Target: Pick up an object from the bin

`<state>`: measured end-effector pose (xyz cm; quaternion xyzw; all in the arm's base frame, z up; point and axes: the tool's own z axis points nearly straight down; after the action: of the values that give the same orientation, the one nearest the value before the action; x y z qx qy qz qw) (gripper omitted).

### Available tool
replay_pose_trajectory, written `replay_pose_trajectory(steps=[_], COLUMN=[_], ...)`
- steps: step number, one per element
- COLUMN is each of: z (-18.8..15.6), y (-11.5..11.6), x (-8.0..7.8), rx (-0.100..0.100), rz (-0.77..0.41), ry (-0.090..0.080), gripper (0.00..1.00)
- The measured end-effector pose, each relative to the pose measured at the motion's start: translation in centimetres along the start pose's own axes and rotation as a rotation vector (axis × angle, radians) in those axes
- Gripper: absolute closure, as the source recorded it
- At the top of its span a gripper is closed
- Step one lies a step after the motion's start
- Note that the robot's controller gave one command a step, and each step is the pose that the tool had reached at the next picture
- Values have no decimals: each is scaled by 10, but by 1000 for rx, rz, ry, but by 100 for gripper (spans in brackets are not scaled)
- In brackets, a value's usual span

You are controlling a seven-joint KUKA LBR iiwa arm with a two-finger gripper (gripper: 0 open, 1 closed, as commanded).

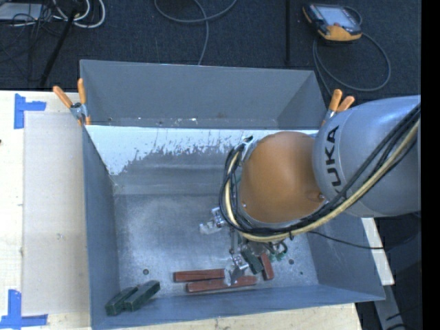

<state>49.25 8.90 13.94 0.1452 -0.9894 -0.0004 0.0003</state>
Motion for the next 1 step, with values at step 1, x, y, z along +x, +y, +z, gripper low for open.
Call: replay_pose_trajectory(steps=[1], z=[59], y=[6], x=[7], rx=[1], rz=[112], ry=[0], gripper=[0])
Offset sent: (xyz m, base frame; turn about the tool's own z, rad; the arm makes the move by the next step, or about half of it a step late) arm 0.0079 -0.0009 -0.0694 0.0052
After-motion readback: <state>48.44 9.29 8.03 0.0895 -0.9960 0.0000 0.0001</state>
